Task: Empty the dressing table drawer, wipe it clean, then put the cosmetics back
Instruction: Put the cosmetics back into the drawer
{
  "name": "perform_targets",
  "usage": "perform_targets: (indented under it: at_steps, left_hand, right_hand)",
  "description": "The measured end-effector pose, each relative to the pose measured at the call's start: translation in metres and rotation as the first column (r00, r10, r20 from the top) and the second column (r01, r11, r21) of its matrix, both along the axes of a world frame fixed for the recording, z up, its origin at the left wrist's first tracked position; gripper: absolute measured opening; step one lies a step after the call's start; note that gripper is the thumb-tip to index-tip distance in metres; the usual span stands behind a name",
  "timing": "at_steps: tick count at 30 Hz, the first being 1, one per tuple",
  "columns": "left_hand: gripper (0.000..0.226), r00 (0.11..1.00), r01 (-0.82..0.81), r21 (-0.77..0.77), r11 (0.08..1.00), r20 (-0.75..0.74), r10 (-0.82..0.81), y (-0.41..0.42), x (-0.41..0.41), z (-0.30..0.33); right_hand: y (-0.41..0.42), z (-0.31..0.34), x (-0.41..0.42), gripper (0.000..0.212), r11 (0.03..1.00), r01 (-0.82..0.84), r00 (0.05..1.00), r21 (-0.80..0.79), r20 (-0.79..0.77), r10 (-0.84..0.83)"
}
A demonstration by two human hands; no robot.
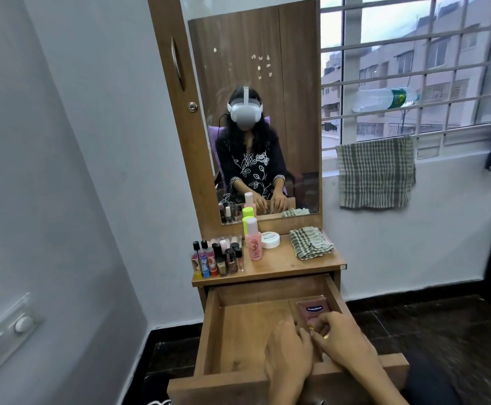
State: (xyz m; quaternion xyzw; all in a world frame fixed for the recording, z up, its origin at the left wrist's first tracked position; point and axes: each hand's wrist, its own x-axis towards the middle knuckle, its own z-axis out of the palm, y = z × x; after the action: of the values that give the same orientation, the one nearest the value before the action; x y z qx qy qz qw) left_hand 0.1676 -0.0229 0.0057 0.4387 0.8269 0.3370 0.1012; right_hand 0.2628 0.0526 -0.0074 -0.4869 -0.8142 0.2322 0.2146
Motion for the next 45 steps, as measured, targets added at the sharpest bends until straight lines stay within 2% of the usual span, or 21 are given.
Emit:
perform_targets:
  at_steps: [5,10,13,16,19,21,26,31,34,40,42,45]
  left_hand:
    - [0.020,1.000,0.007,0.047,0.999,0.010,-0.007,0.003,-0.003,-0.002]
    - [0.017,0.997,-0.043,0.241,0.970,0.073,0.027,0.009,-0.015,0.008]
    - [0.019,0.994,-0.087,0.348,0.933,0.089,0.060,0.019,-0.026,0.024]
    - [0.016,0.991,-0.135,0.406,0.904,0.050,0.125,0.032,-0.044,0.045]
    - [0.030,0.975,-0.199,0.362,0.911,-0.024,0.222,0.048,-0.069,0.067]
    - [0.039,0.963,-0.220,0.339,0.915,-0.072,0.258,0.058,-0.085,0.083]
    - [0.056,0.948,-0.113,0.230,0.967,-0.267,0.174,0.079,-0.117,0.110]
    - [0.053,0.904,-0.032,0.046,0.998,-0.424,0.048,0.096,-0.130,0.120]
    - [0.051,0.898,-0.003,-0.022,1.000,-0.440,-0.007,0.099,-0.131,0.119]
    - [0.046,0.887,0.018,0.058,0.998,-0.462,0.011,0.092,-0.123,0.121]
    - [0.045,0.871,0.061,-0.018,0.998,-0.486,-0.062,0.083,-0.107,0.114]
    - [0.049,0.841,0.119,0.131,0.984,-0.540,-0.030,0.070,-0.098,0.117]
  right_hand:
    - [0.002,-0.002,-0.001,0.007,1.000,-0.016,1.000,0.019,-0.010,0.016]
    - [0.007,0.008,-0.004,0.013,0.997,-0.081,0.996,0.016,-0.033,0.081]
    - [0.010,0.027,-0.016,0.015,0.995,-0.103,0.989,0.009,-0.106,0.103]
    - [0.020,0.052,-0.038,0.013,0.996,-0.094,0.965,-0.006,-0.248,0.089]
    - [0.033,0.076,-0.067,0.014,0.996,-0.090,0.917,-0.013,-0.391,0.078]
    - [0.045,0.091,-0.086,0.022,0.997,-0.074,0.900,-0.015,-0.432,0.061]
    - [0.073,0.112,-0.126,0.050,0.999,-0.052,0.916,-0.009,-0.398,0.044]
    - [0.087,0.111,-0.153,0.036,0.996,-0.090,0.961,0.002,-0.261,0.088]
    - [0.094,0.108,-0.166,0.026,0.992,-0.118,0.967,-0.044,-0.233,0.105]
    - [0.101,0.108,-0.166,0.026,0.995,-0.086,0.965,-0.059,-0.252,0.068]
    - [0.093,0.095,-0.147,0.025,0.994,-0.088,0.964,-0.070,-0.256,0.068]
    - [0.086,0.097,-0.132,0.026,0.984,-0.179,0.890,0.003,-0.425,0.164]
